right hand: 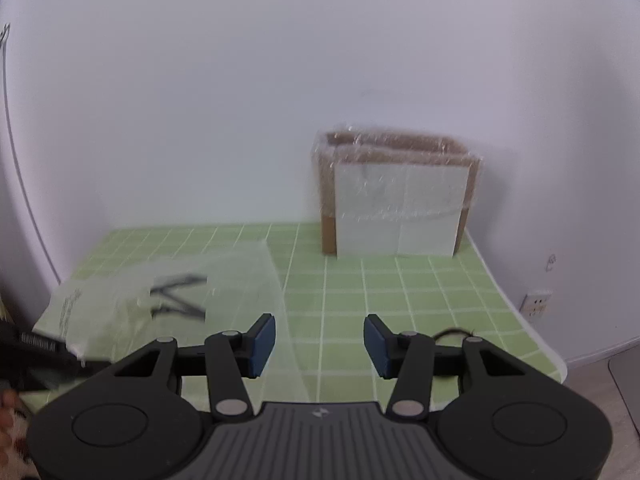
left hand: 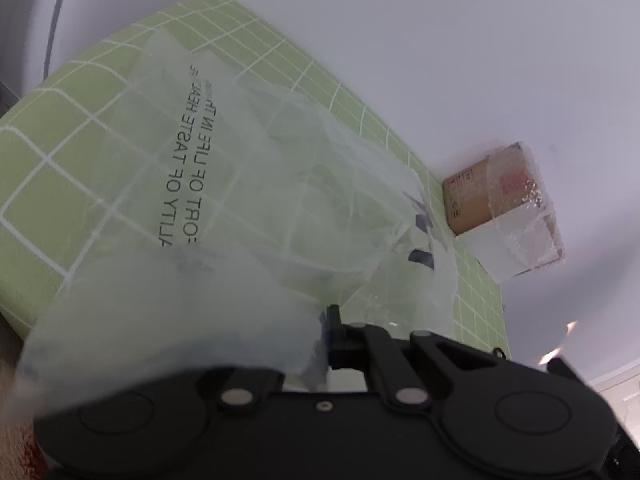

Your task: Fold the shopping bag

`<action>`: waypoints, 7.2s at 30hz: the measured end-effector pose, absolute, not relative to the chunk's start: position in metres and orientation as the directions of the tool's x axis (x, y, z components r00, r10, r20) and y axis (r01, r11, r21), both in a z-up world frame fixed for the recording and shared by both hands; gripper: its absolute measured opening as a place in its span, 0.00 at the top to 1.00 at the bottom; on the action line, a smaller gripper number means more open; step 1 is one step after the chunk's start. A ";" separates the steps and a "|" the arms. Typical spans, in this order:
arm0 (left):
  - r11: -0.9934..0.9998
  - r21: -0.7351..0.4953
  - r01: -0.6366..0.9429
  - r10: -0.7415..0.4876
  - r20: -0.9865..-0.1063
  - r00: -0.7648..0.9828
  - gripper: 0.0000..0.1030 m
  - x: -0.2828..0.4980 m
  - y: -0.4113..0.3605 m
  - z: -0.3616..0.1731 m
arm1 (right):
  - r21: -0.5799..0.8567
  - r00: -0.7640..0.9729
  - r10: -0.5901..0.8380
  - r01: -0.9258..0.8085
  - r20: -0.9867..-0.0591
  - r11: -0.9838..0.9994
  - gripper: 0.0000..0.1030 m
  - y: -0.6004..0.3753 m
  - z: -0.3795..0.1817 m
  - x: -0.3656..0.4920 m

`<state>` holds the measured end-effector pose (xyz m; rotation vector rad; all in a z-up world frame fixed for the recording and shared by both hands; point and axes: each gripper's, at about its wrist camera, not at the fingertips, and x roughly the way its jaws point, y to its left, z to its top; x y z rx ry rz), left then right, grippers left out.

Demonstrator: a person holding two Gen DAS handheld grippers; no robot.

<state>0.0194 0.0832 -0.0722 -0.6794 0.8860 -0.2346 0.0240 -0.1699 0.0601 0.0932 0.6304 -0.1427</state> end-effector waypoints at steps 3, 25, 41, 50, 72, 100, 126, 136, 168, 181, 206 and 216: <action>0.795 -0.605 -0.044 -0.458 -0.646 0.611 0.99 0.024 0.079 -0.071 | 0.126 0.811 -0.003 0.094 -0.585 0.988 0.51 -0.160 0.054 0.043; 0.822 -0.514 0.246 -0.568 -0.701 0.431 0.64 0.055 0.055 -0.048 | 0.180 0.709 0.103 0.034 -0.698 0.983 0.75 -0.128 -0.028 0.129; 0.725 -0.602 0.335 -0.667 -0.493 0.558 0.55 0.034 0.095 0.028 | 0.086 0.729 -0.004 0.086 -0.685 0.993 0.75 -0.152 -0.021 0.125; 0.742 -0.544 0.392 -0.661 -0.500 0.560 0.47 0.037 0.078 0.036 | 0.083 0.721 -0.021 0.108 -0.693 0.991 0.75 -0.157 -0.027 0.117; 0.955 -0.235 0.181 -0.293 -0.647 0.704 0.73 0.115 0.028 -0.058 | 0.079 0.739 -0.045 0.133 -0.672 0.988 0.75 -0.164 -0.029 0.108; 0.973 -0.181 -0.143 -0.029 -0.710 0.703 0.44 0.078 0.072 -0.045 | 0.310 0.724 -0.079 0.389 -0.686 0.867 0.14 -0.217 -0.003 0.050; 0.972 -0.231 0.047 -0.201 -0.706 0.678 0.55 0.059 0.020 -0.047 | 0.509 0.731 -0.031 0.504 -0.681 0.698 0.78 -0.207 -0.025 0.021; 0.969 -0.242 0.053 -0.214 -0.710 0.671 0.57 0.056 0.020 -0.047 | 0.441 0.724 -0.063 0.485 -0.687 0.755 0.86 -0.205 -0.026 0.038; 0.929 -0.342 0.143 -0.355 -0.711 0.606 0.86 0.131 0.024 -0.051 | 0.463 0.759 -0.019 0.417 -0.651 0.782 0.68 -0.210 -0.024 0.064; 0.921 -0.353 0.162 -0.377 -0.714 0.589 0.86 0.132 0.019 -0.051 | 0.399 0.873 -0.006 0.229 -0.487 0.888 0.98 -0.205 0.000 0.061; 0.826 -0.531 0.188 -0.544 -0.666 0.510 0.93 0.149 0.001 -0.066 | 0.642 0.823 0.474 -0.184 -0.313 0.744 0.86 -0.203 0.014 0.049; 0.839 -0.505 0.203 -0.528 -0.664 0.530 0.98 0.139 0.001 -0.064 | 0.808 0.915 0.341 -0.027 -0.218 0.589 0.64 -0.253 0.006 0.052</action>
